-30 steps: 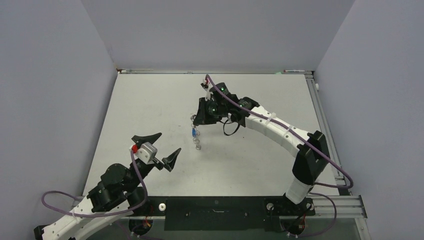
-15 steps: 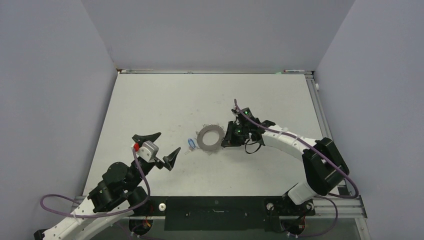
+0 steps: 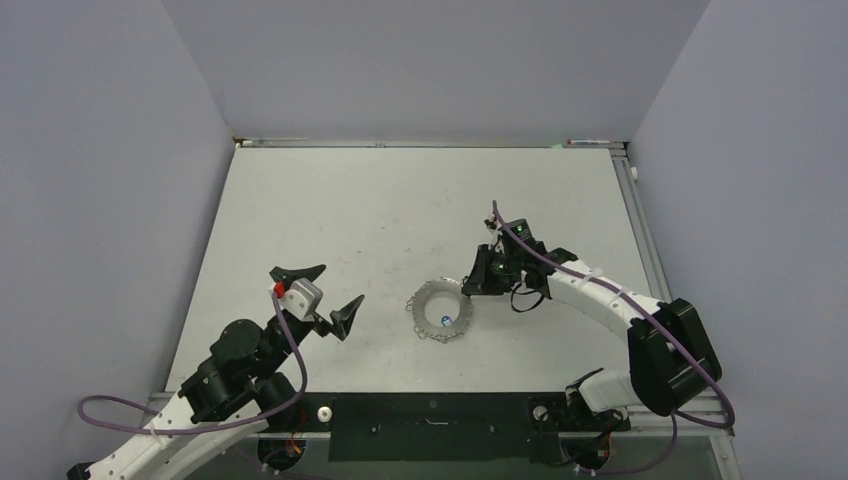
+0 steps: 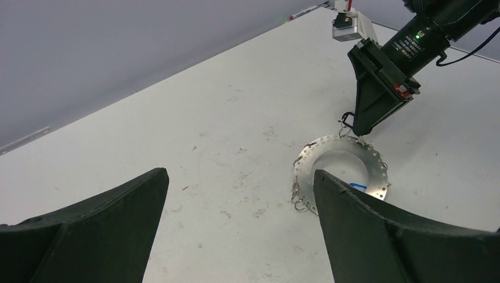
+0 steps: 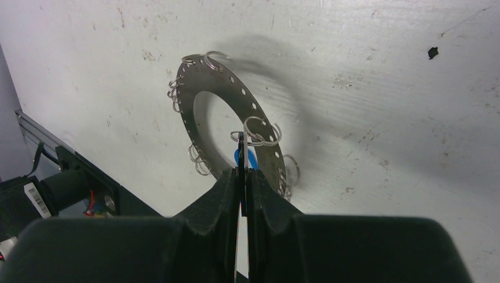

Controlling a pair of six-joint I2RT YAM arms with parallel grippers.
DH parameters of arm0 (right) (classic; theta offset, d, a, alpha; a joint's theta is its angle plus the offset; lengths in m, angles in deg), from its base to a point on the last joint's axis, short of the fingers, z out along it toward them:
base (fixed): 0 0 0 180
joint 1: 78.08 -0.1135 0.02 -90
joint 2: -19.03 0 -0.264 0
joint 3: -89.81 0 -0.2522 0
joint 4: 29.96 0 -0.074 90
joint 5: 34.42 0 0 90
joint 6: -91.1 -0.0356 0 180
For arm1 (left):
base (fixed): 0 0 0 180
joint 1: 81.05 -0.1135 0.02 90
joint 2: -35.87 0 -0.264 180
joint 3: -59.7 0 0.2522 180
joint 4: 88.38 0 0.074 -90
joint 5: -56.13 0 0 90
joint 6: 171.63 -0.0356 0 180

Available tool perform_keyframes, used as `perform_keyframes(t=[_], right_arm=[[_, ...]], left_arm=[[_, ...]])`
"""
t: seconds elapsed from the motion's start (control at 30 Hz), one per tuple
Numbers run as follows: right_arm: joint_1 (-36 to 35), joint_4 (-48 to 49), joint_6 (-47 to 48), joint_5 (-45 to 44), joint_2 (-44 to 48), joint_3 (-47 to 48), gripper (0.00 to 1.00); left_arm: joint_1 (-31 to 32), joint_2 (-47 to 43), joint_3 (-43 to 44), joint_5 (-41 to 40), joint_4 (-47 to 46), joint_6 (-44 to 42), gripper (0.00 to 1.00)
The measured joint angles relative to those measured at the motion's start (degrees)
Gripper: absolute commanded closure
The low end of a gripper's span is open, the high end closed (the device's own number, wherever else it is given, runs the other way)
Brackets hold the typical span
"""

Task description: Put the keys on the keyring

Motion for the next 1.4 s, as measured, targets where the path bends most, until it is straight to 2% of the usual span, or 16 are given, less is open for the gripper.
perform_keyframes(t=[0.2, 0.37, 0.57, 0.67, 0.87, 1.2, 1.4], right_arm=[[-0.52, -1.70, 4.57, 1.88, 0.68, -1.55, 0.95], [-1.97, -2.23, 7.61, 8.48, 0.68, -5.03, 0.95], [-13.33, -0.85, 7.10, 10.54, 0.48, -4.20, 0.95], [-16.20, -0.37, 6.47, 10.54, -1.42, -0.85, 0.95], [-16.06, 0.70, 6.25, 6.82, -3.93, 1.70, 0.95], [-16.04, 0.92, 4.74, 4.20, -5.38, -7.19, 0.93], [-16.04, -0.09, 5.01, 2.84, -5.64, -7.02, 0.81]], left_arm=[[-0.37, 0.26, 0.00, 0.37, 0.02, 0.44, 0.09], [-0.52, 0.57, 0.00, 0.85, 0.02, 0.63, 0.09], [-1.18, 1.05, 0.00, 1.42, 0.04, 0.66, 0.09], [-1.29, 1.05, 0.00, 1.46, 0.04, 0.68, 0.09], [-1.53, 1.05, 0.00, 1.62, 0.04, 0.70, 0.09], [-1.70, 1.05, 0.00, 1.90, 0.04, 0.72, 0.09], [-1.92, 1.09, 0.00, 2.23, 0.04, 0.72, 0.09]])
